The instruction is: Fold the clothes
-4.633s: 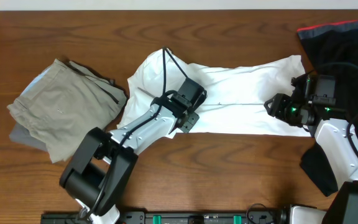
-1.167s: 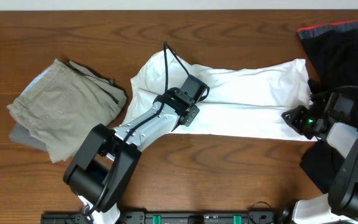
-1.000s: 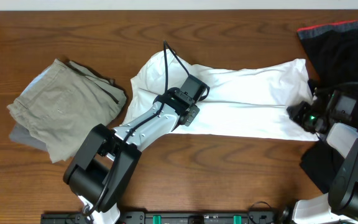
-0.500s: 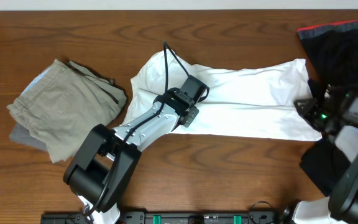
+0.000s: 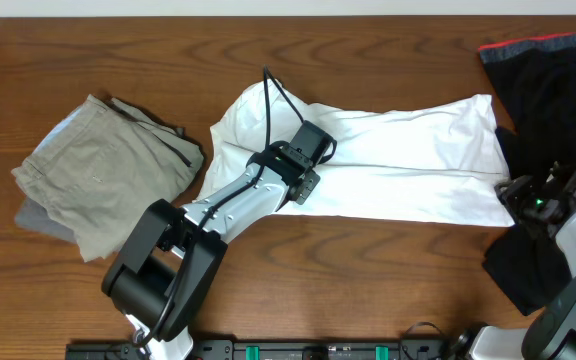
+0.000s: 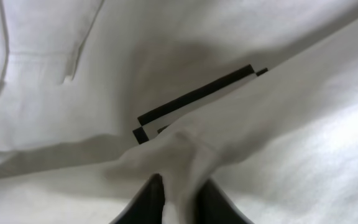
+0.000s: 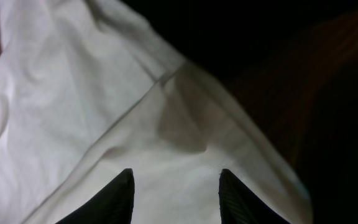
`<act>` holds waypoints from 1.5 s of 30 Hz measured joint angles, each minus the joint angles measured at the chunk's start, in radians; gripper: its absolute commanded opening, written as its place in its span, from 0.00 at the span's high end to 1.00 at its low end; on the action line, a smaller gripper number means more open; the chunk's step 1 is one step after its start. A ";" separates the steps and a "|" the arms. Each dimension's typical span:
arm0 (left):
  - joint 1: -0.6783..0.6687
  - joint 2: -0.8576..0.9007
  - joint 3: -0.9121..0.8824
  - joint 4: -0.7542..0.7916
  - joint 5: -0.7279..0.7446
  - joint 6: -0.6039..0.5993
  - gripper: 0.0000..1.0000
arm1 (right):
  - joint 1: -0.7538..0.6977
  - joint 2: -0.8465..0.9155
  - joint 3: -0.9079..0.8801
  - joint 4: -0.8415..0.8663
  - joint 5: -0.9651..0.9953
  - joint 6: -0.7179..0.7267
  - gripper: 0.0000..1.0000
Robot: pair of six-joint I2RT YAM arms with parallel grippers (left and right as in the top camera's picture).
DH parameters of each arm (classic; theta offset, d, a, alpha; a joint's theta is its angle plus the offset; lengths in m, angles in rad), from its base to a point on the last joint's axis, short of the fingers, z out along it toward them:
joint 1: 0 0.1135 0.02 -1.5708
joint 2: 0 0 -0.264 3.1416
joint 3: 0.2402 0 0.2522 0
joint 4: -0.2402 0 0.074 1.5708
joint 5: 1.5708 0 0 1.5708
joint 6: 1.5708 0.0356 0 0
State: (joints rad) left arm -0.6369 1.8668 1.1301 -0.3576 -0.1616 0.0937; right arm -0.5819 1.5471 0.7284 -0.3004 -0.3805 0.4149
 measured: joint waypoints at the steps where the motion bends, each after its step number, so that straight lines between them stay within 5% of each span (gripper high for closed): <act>1: 0.000 0.000 0.000 0.000 0.000 -0.006 0.70 | 0.000 0.005 0.000 0.006 0.008 0.009 0.58; 3: 0.000 0.000 0.000 0.000 0.000 -0.017 0.56 | 0.000 0.018 0.000 0.013 0.018 0.024 0.58; 7: 0.000 0.000 0.000 -0.001 -0.001 -0.034 0.44 | 0.002 0.053 0.000 0.021 0.022 0.037 0.64; 11: 0.000 -0.007 0.000 -0.019 -0.002 -0.071 0.06 | 0.002 0.072 0.000 0.030 0.018 0.043 0.70; 26: 0.000 -0.468 0.000 -0.108 -0.003 -0.143 0.04 | 0.002 0.073 0.000 0.129 0.013 0.100 0.91; 32: 0.065 -0.509 0.000 -0.113 0.030 -0.211 0.10 | 0.002 0.074 0.018 0.353 -0.176 0.107 0.96; 37: 0.213 -0.468 0.079 -0.250 0.190 -0.230 0.12 | 0.013 0.073 0.173 0.155 -0.316 0.074 0.81; 45: 0.388 -0.132 0.613 -0.601 0.320 -0.127 0.11 | 0.120 0.066 0.561 -0.246 -0.257 -0.044 0.51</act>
State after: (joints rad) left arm -0.2489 1.7348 1.7428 -0.9585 0.1581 -0.0334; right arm -0.4618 1.6127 1.2892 -0.5461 -0.6373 0.3710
